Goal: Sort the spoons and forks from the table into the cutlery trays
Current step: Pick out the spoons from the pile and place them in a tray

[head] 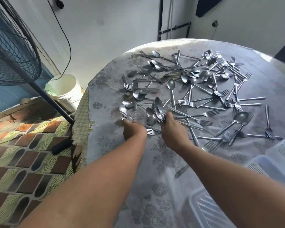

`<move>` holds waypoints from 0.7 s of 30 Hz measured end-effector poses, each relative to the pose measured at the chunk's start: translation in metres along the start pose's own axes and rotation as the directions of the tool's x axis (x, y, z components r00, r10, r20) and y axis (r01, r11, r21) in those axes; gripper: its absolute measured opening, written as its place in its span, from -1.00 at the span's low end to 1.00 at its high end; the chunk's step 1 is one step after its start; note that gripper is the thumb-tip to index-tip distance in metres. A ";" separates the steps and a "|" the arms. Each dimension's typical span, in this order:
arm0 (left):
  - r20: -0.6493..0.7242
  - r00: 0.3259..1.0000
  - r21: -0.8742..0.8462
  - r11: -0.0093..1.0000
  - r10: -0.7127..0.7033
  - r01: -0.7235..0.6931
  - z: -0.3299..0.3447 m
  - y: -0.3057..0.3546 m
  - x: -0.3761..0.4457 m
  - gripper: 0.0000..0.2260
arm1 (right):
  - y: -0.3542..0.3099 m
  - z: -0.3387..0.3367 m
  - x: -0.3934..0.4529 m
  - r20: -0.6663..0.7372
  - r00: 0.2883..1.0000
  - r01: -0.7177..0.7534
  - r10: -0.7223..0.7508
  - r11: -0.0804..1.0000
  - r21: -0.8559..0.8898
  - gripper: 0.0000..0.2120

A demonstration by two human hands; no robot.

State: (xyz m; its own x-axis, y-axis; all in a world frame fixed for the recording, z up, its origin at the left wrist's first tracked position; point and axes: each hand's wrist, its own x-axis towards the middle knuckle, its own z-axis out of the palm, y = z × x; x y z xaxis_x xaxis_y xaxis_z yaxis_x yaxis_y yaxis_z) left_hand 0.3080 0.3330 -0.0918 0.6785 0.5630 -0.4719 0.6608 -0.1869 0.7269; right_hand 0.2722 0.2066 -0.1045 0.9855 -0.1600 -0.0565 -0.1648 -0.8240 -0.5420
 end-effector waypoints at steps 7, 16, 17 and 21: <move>0.023 0.997 0.058 0.996 -0.068 0.066 0.028 0.004 0.006 -0.52 | 0.007 0.004 -0.018 0.018 0.989 -0.149 0.150 0.956 0.251 -0.87; -0.023 0.996 0.144 0.986 -0.084 0.086 0.031 -0.006 0.041 -0.63 | 0.018 0.005 -0.029 0.058 0.975 -0.221 0.213 0.946 0.237 -0.88; -0.023 0.997 0.123 0.989 -0.076 0.079 0.029 -0.005 0.042 -0.62 | 0.016 0.003 -0.030 0.063 0.973 -0.229 0.221 0.943 0.241 -0.86; -0.033 0.999 0.061 0.997 -0.035 0.037 0.011 0.001 0.022 -0.61 | 0.009 -0.006 -0.035 0.073 0.971 -0.239 0.228 0.939 0.248 -0.78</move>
State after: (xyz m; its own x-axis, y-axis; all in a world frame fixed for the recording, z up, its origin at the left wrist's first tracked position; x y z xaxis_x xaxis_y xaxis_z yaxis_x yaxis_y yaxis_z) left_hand 0.3274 0.3360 -0.1071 0.6437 0.5957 -0.4804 0.7040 -0.2147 0.6770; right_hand 0.2361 0.2017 -0.1027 0.9223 -0.3035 -0.2394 -0.3802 -0.6007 -0.7033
